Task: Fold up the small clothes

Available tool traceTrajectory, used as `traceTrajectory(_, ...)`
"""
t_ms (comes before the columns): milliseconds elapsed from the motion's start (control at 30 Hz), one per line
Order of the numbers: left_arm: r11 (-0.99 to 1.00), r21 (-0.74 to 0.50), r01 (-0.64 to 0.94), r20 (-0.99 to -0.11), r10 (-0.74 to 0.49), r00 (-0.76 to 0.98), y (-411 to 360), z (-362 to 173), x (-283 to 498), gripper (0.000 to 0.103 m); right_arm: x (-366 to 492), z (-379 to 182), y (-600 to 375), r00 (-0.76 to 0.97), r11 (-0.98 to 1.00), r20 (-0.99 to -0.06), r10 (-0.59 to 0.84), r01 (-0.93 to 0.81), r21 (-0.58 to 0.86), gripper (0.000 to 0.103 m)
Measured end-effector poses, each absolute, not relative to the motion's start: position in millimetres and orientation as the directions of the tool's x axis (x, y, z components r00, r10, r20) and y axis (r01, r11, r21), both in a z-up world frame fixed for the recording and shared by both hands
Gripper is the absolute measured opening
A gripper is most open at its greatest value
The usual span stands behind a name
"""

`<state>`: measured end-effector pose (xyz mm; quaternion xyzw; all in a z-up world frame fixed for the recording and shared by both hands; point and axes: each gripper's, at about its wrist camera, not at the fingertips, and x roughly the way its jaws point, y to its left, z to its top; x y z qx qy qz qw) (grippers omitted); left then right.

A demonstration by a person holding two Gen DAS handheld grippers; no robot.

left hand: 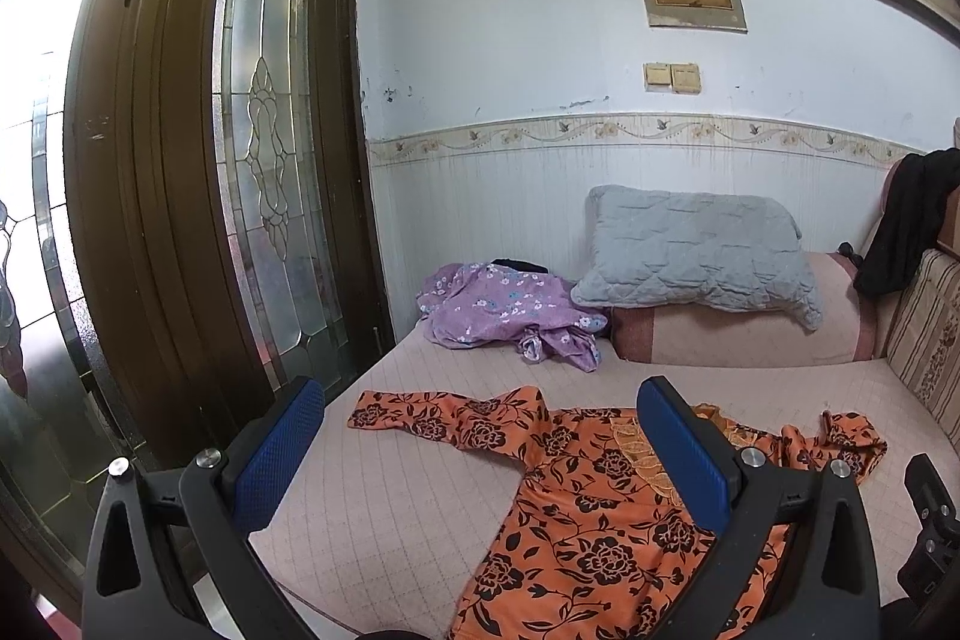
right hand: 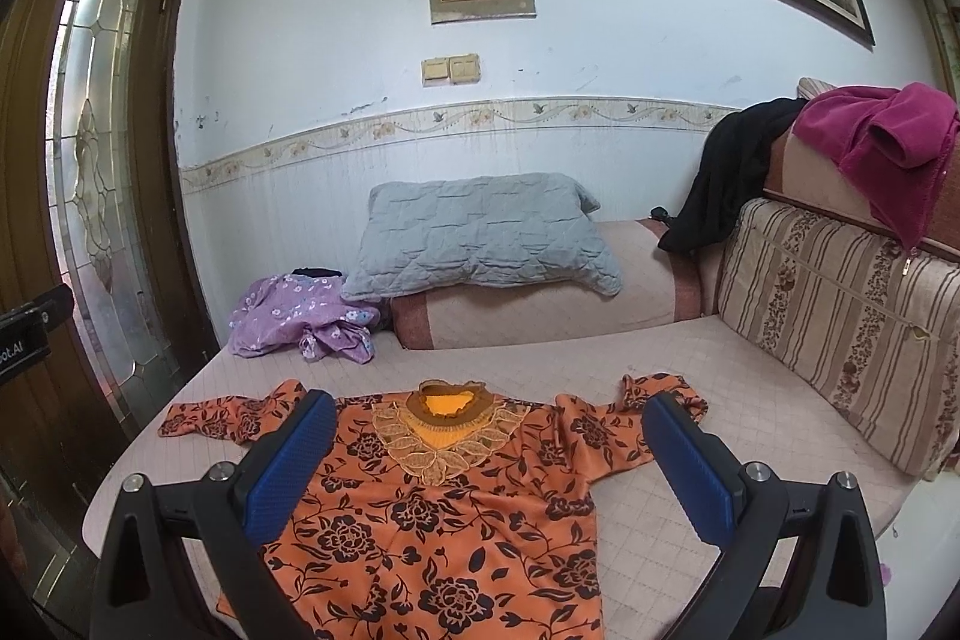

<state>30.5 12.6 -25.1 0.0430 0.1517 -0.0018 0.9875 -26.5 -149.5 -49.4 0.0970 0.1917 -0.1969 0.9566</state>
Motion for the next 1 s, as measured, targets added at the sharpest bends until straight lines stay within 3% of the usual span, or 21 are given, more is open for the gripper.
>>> traceTrajectory(1000,0.994,0.101,0.050,-0.362,-0.010,0.932,-8.8,-50.5,64.2,0.103,1.6,-80.2,-154.3,0.815,0.896,-0.469,-0.341,0.432,0.099,0.103)
